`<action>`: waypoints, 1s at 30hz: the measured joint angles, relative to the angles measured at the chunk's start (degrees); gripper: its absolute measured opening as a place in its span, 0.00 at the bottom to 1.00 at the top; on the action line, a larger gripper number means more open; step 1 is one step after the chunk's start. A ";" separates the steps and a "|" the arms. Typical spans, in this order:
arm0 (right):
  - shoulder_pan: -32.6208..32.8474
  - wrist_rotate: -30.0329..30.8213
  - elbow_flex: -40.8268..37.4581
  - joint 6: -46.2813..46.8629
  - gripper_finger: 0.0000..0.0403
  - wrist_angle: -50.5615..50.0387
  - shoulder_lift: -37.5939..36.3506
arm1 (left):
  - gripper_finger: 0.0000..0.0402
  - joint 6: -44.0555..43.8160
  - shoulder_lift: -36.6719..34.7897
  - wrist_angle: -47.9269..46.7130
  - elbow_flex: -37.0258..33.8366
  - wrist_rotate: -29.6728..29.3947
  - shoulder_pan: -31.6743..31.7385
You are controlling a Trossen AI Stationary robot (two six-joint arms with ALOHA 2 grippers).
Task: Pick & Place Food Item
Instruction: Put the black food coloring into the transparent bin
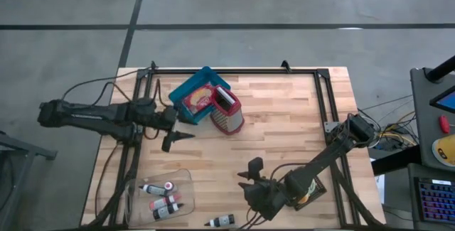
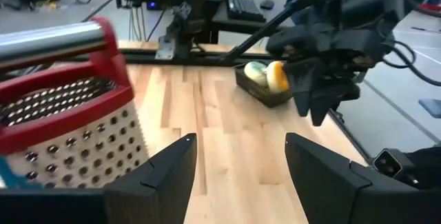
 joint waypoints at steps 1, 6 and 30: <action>0.00 -0.37 -0.02 0.00 0.44 0.11 0.00 | 0.56 0.03 -0.26 0.55 -0.35 -1.06 -1.25; -0.02 -3.98 -0.16 -1.50 0.44 1.82 0.00 | 0.56 2.10 -0.11 2.44 -1.50 -5.89 -7.64; 0.49 -34.84 -18.63 -15.69 0.36 28.68 -26.21 | 0.56 9.65 -2.37 1.34 -4.04 -15.35 -22.58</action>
